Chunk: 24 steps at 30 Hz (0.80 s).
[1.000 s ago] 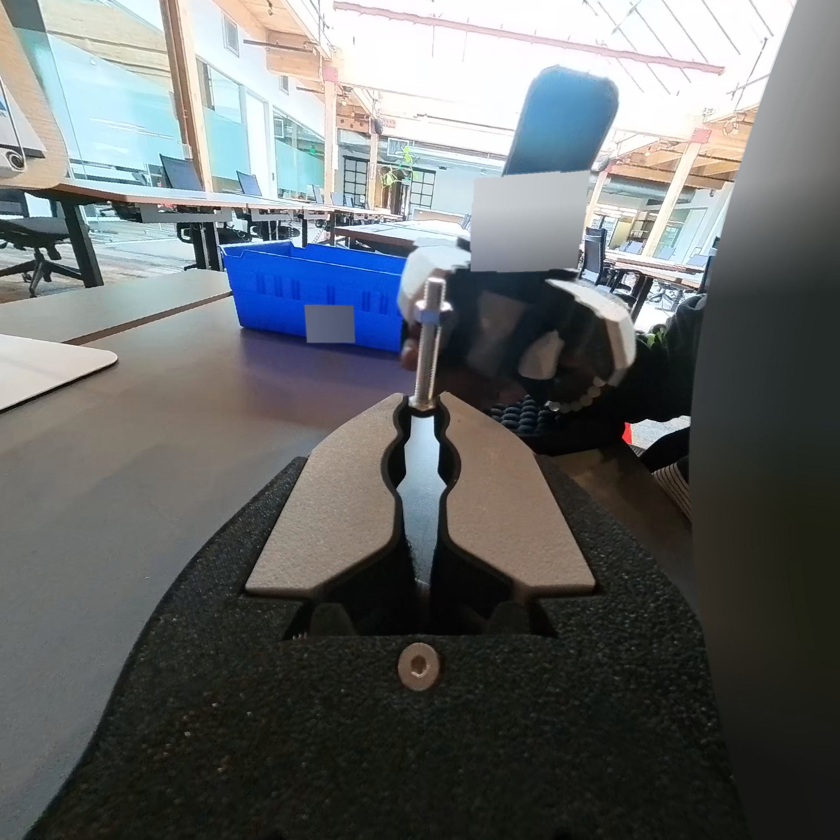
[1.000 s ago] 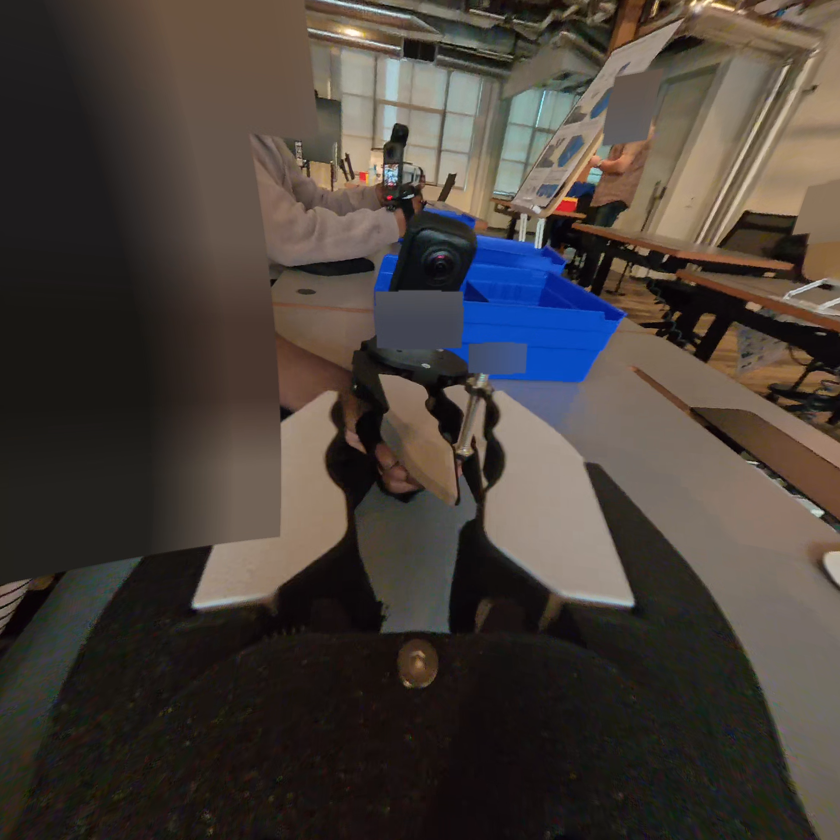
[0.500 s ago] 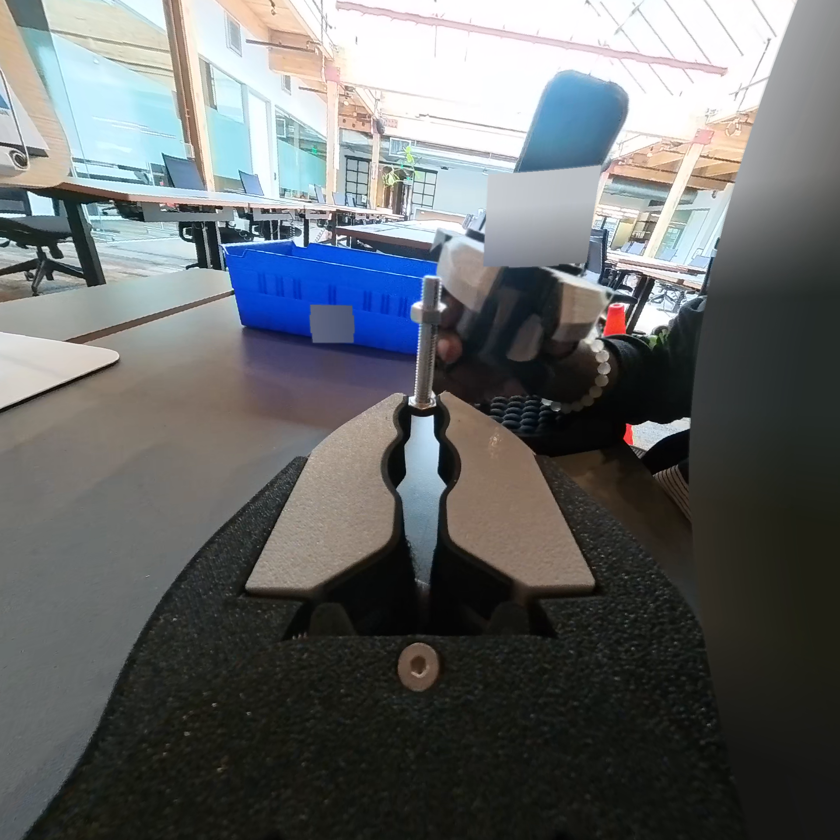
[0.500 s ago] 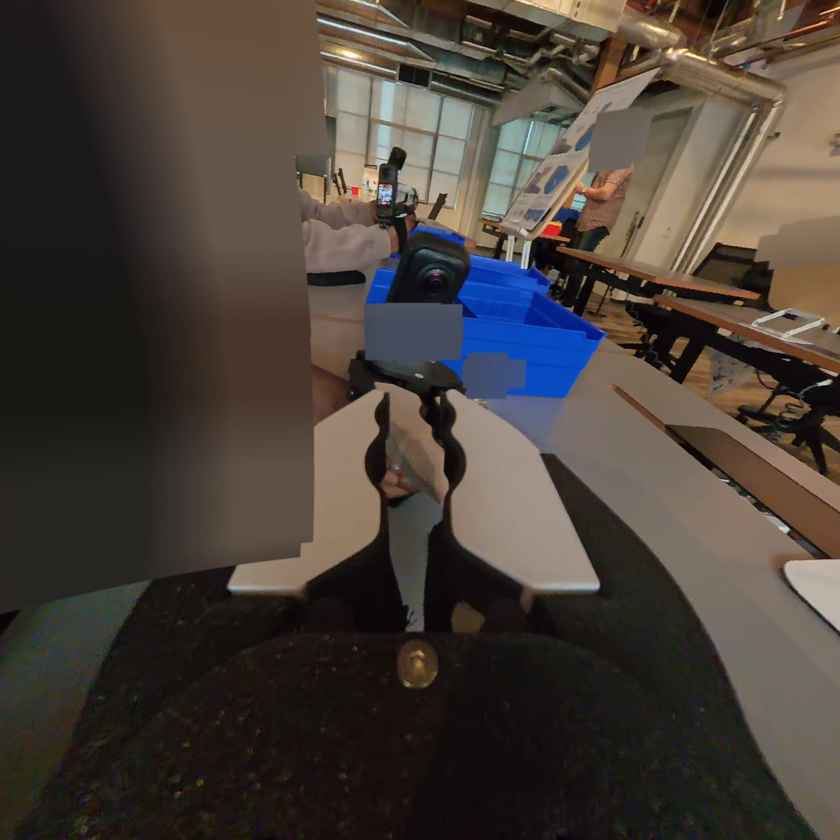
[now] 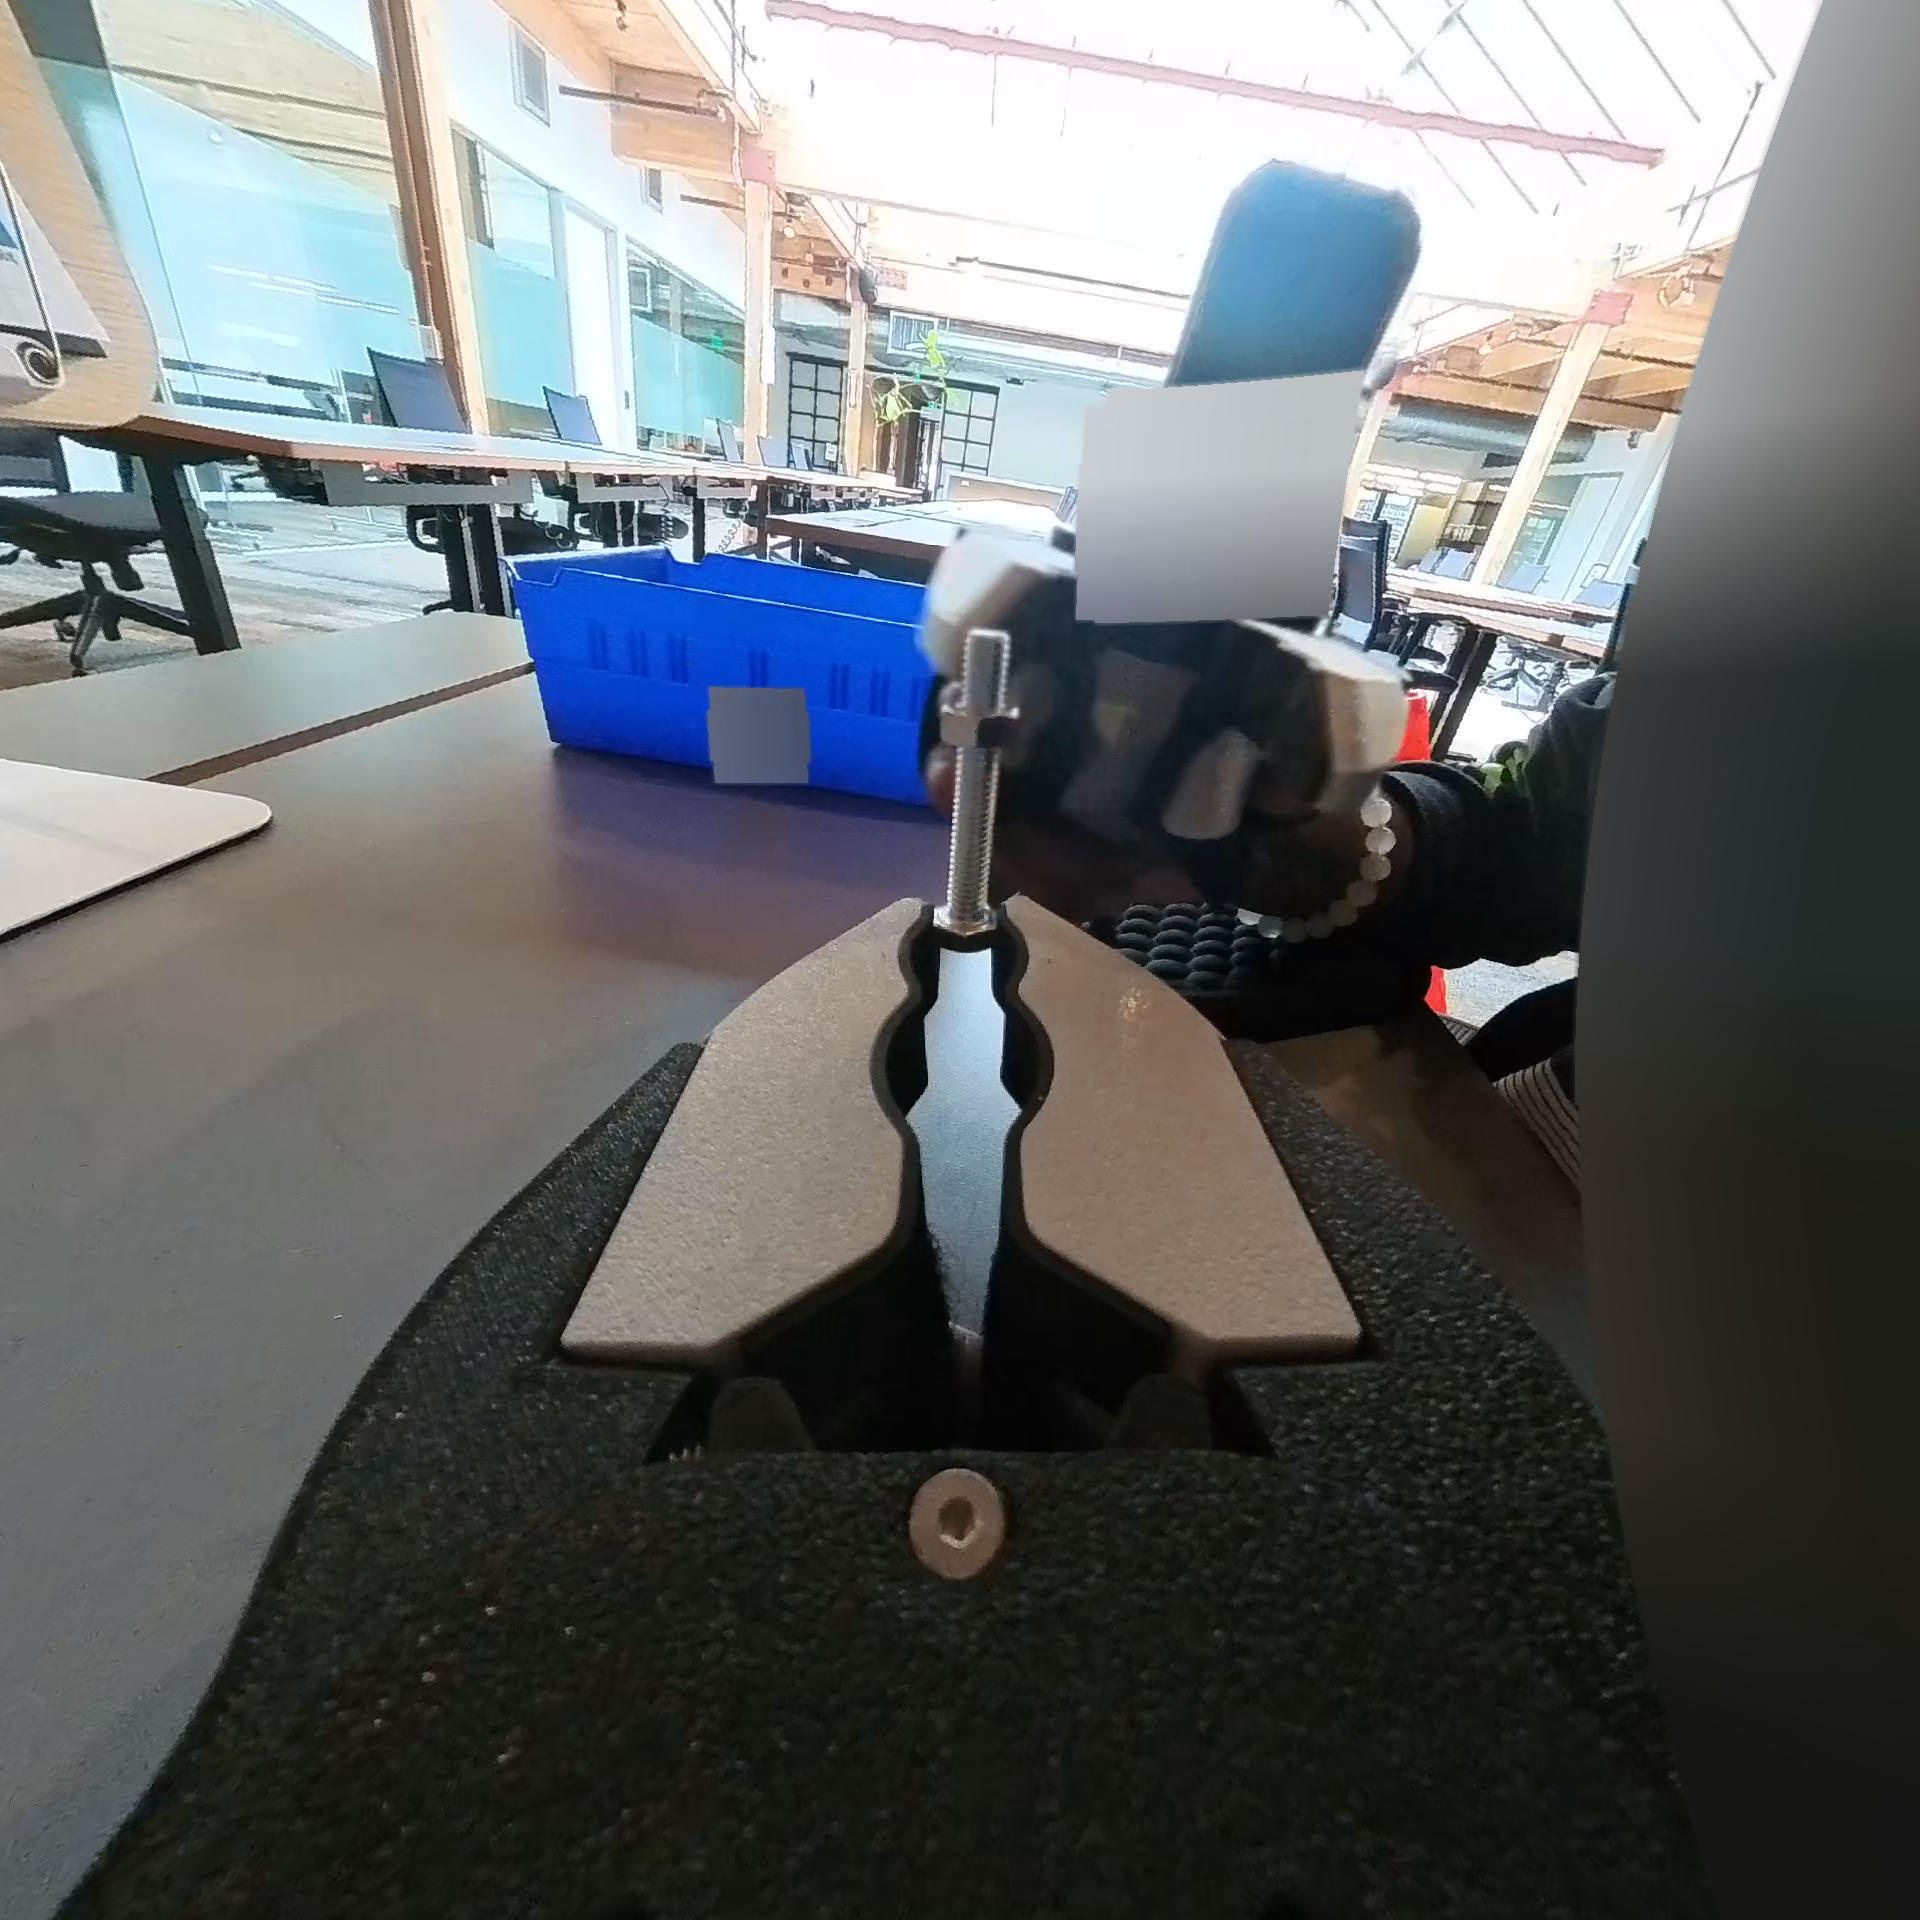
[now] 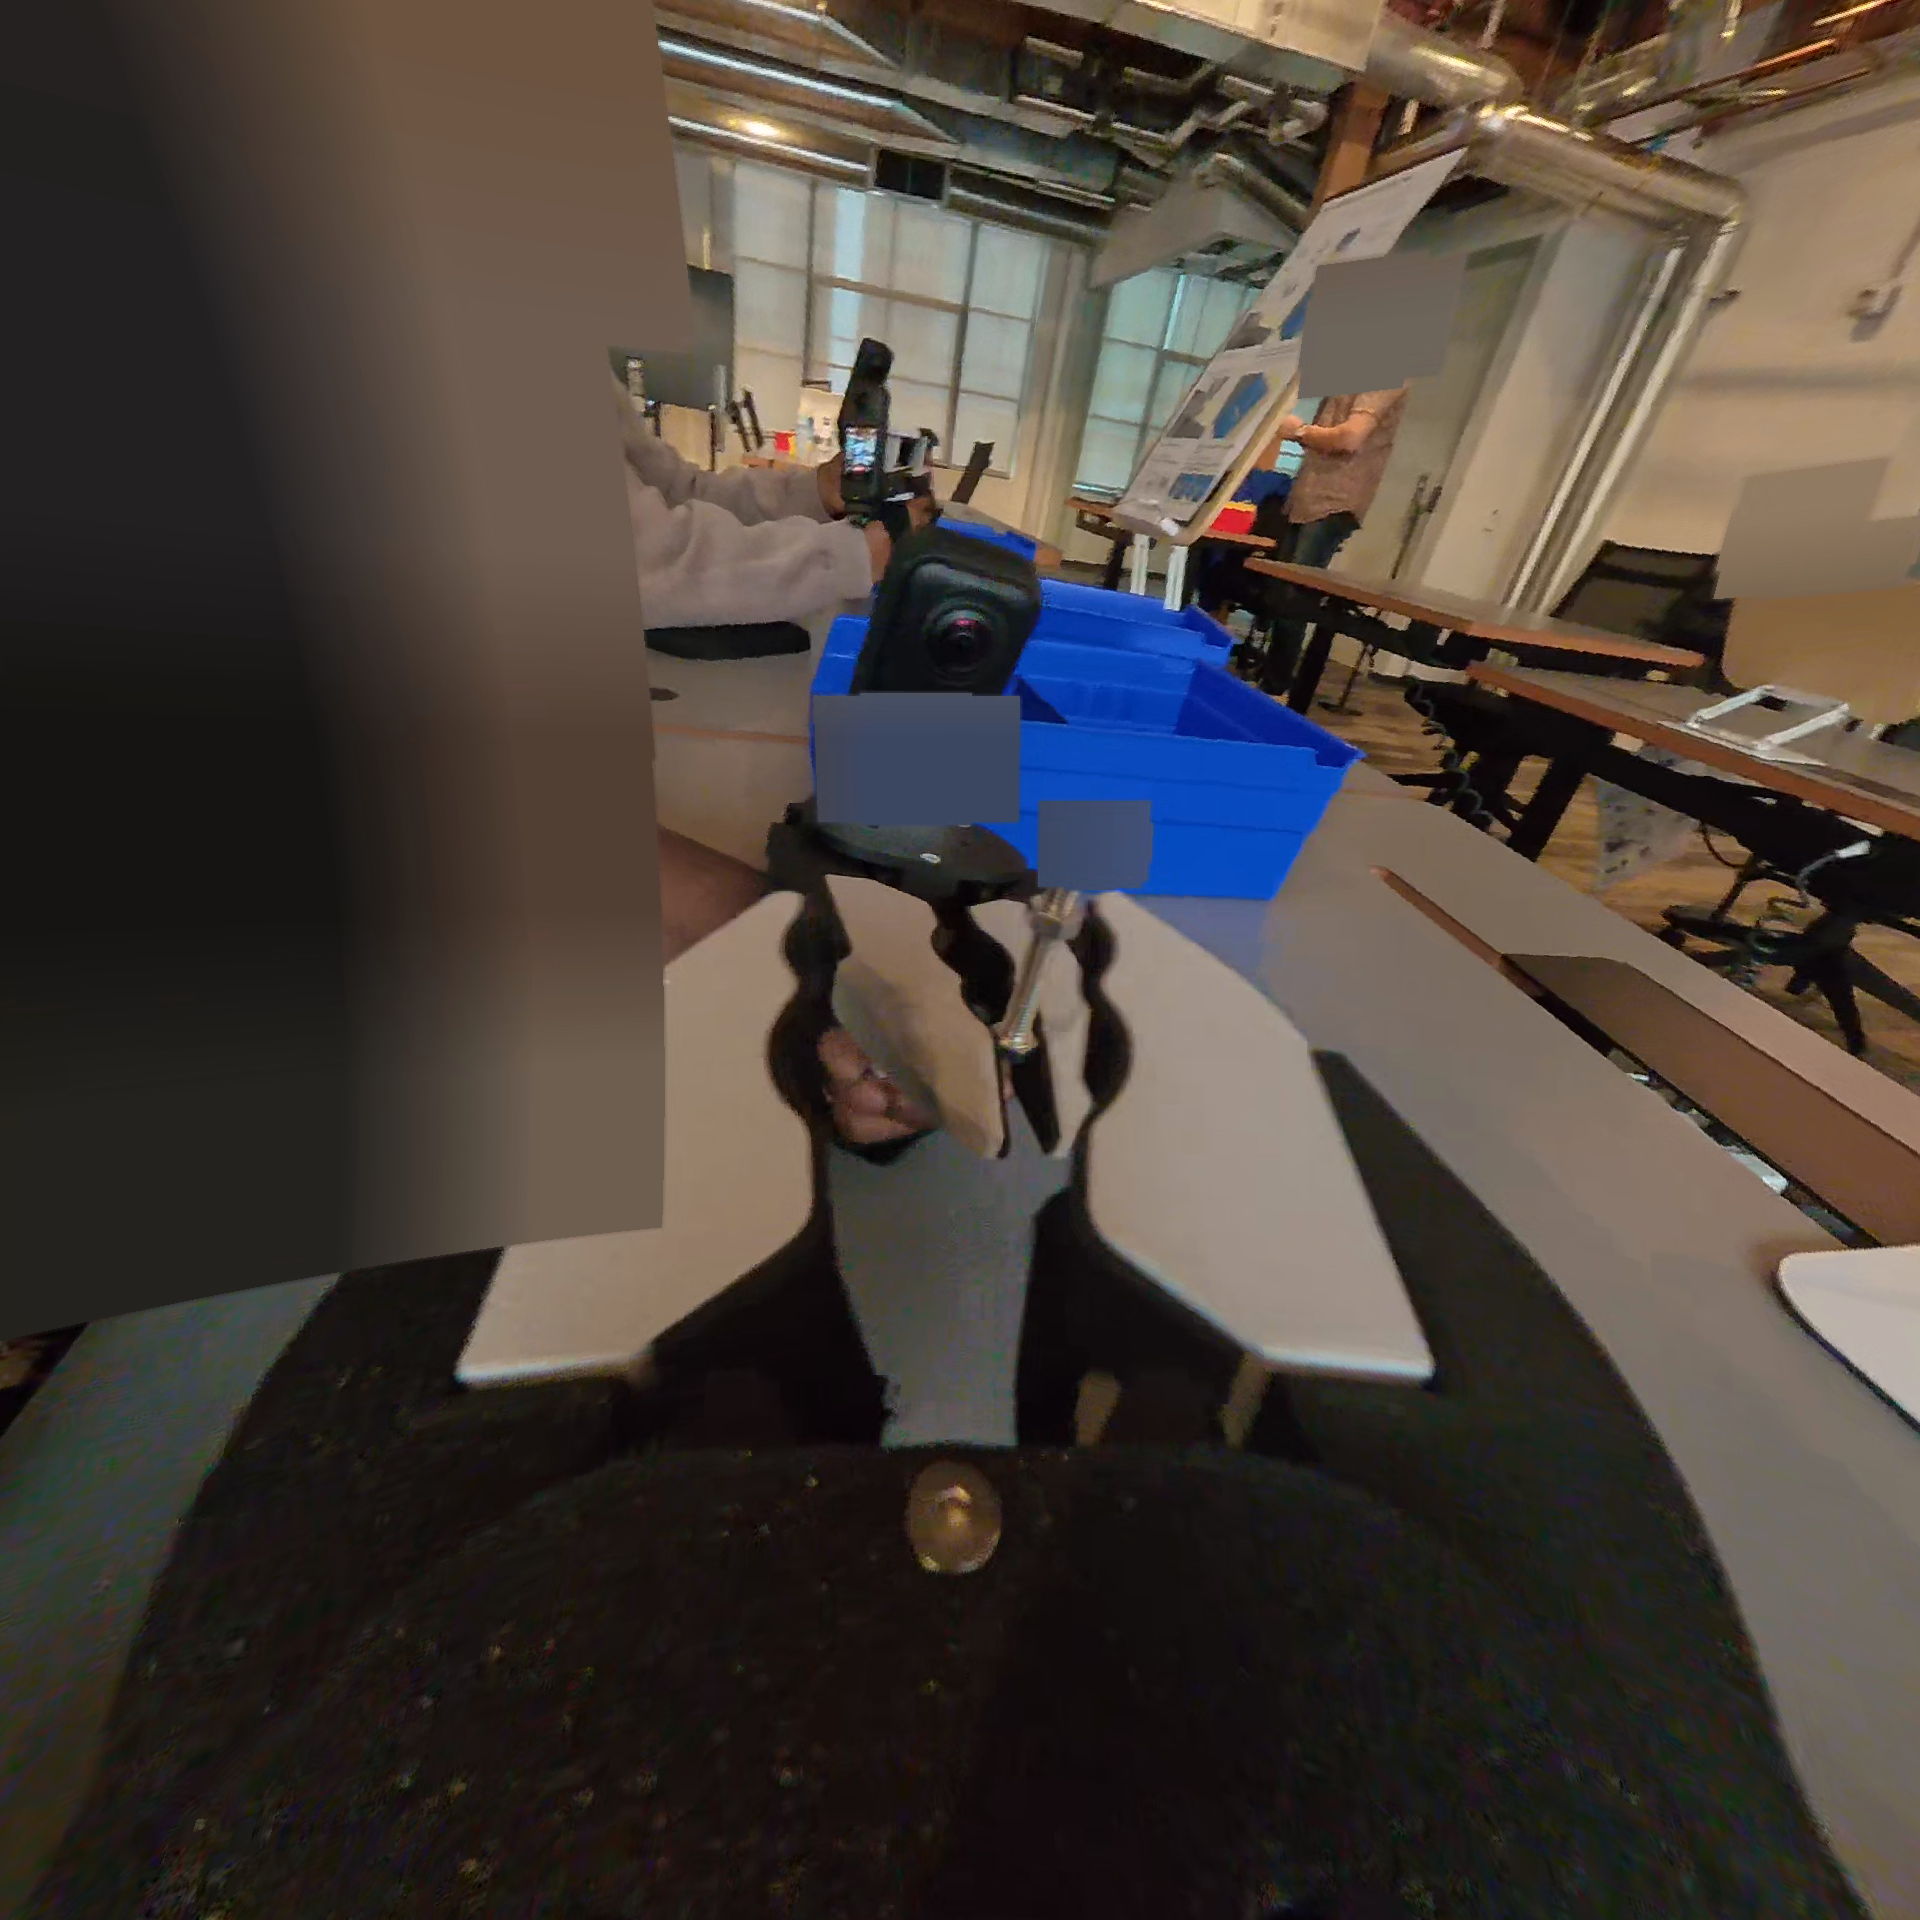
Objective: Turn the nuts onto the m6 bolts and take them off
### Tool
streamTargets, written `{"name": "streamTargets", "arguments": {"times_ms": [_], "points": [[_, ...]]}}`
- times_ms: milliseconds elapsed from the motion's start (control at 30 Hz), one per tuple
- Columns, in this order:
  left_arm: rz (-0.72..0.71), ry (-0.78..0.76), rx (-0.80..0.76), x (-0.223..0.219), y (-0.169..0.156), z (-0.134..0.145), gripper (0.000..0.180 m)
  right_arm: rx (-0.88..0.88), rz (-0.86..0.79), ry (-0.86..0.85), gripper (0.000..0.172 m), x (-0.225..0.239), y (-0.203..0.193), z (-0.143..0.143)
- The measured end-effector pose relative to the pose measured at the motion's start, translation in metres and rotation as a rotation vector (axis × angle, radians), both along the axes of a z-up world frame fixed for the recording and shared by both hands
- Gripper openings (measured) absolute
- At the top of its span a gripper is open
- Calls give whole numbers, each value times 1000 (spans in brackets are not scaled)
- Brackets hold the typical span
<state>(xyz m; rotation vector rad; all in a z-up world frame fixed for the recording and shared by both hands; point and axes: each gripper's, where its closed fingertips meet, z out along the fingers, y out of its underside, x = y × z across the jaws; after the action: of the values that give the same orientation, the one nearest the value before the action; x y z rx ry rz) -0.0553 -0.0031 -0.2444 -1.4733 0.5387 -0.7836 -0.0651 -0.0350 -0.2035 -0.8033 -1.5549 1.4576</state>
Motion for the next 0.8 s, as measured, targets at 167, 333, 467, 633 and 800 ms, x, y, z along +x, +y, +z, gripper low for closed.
{"name": "streamTargets", "arguments": {"times_ms": [167, 333, 467, 633, 800], "points": [[1, -4, 0, 0, 0, 0, 9, 9, 34, -37, 41, 1, -6, -5], [0, -2, -1, 0, 0, 0, 9, 13, 28, -10, 23, 4, -4, -1], [0, 0, -1, 0, 0, 0, 9, -19, -7, -18, 64, -3, 2, -3], [1, -4, -1, 0, 0, 0, 9, 17, 59, -33, 21, 4, -9, -6], [-1, 1, 0, 0, 0, 0, 9, -2, -12, -2, 42, -1, 2, -2]]}}
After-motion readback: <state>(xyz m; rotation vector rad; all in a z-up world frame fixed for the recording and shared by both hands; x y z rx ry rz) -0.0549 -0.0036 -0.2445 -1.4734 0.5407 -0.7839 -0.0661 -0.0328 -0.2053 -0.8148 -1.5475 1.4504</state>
